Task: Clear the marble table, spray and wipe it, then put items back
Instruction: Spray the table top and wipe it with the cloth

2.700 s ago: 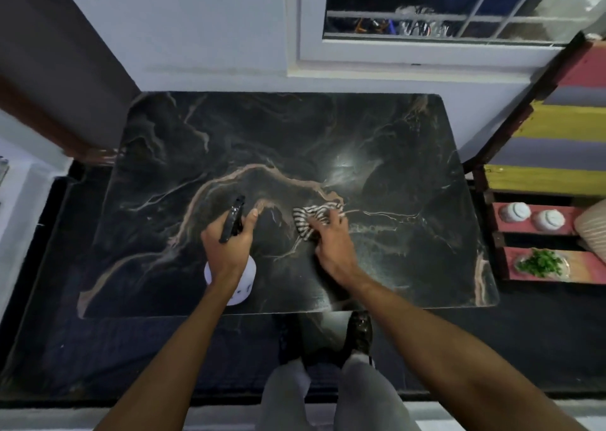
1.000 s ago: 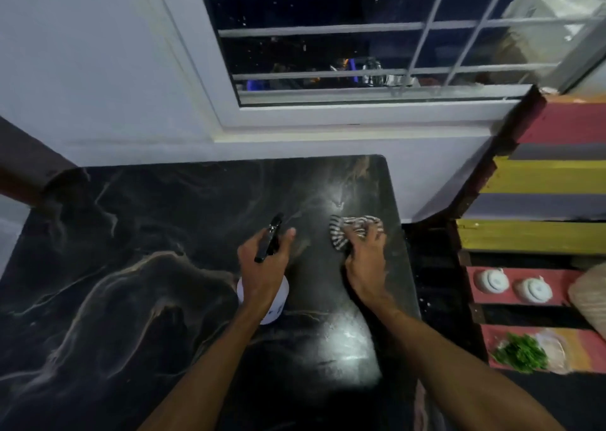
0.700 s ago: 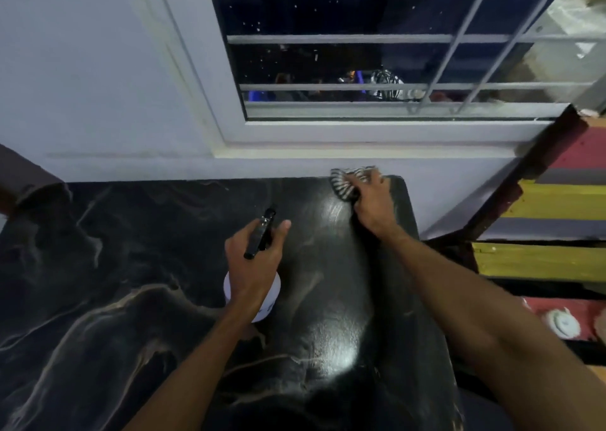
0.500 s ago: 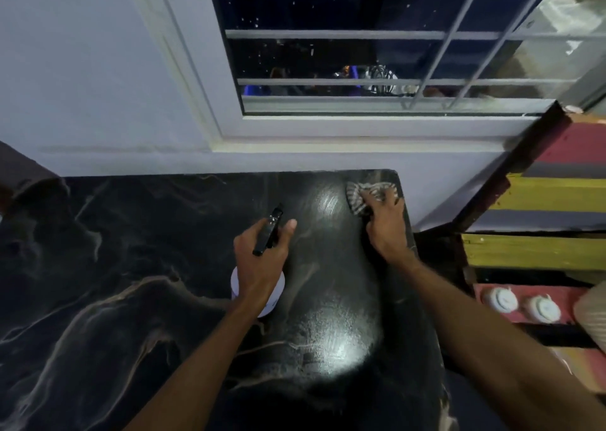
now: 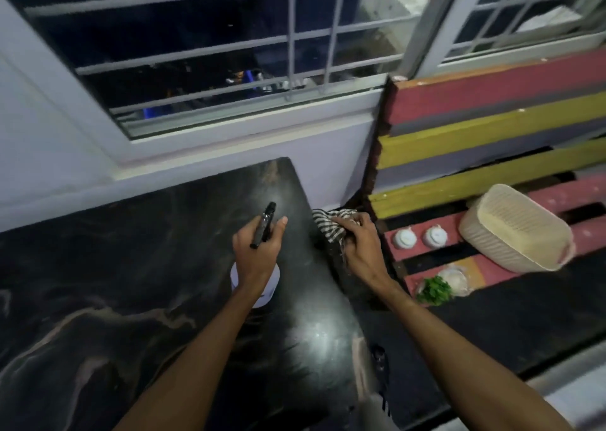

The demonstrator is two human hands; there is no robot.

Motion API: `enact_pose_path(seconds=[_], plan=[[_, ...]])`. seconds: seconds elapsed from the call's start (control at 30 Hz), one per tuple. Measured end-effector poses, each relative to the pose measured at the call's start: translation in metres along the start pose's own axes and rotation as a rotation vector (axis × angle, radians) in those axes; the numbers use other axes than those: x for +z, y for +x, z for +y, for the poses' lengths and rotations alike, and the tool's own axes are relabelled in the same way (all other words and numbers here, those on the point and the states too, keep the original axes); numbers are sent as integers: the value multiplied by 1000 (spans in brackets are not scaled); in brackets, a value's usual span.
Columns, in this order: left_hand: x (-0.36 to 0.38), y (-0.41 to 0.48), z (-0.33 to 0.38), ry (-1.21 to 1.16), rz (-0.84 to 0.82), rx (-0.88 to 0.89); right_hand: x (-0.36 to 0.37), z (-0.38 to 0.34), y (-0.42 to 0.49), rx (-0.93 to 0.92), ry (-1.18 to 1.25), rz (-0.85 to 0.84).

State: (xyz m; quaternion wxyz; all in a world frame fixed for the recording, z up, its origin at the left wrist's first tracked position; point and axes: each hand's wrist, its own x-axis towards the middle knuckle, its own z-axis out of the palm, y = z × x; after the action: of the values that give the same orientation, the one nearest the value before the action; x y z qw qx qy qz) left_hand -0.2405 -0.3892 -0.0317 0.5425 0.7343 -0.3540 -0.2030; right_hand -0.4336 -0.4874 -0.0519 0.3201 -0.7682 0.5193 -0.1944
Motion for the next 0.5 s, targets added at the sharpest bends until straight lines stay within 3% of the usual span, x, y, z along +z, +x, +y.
enact_pose_path(seconds=[0.2, 0.5], plan=[[133, 2, 53, -16, -148, 50, -98, 104, -3, 157, 42, 158], [444, -24, 129, -92, -429, 126, -268, 346, 31, 541, 59, 406]])
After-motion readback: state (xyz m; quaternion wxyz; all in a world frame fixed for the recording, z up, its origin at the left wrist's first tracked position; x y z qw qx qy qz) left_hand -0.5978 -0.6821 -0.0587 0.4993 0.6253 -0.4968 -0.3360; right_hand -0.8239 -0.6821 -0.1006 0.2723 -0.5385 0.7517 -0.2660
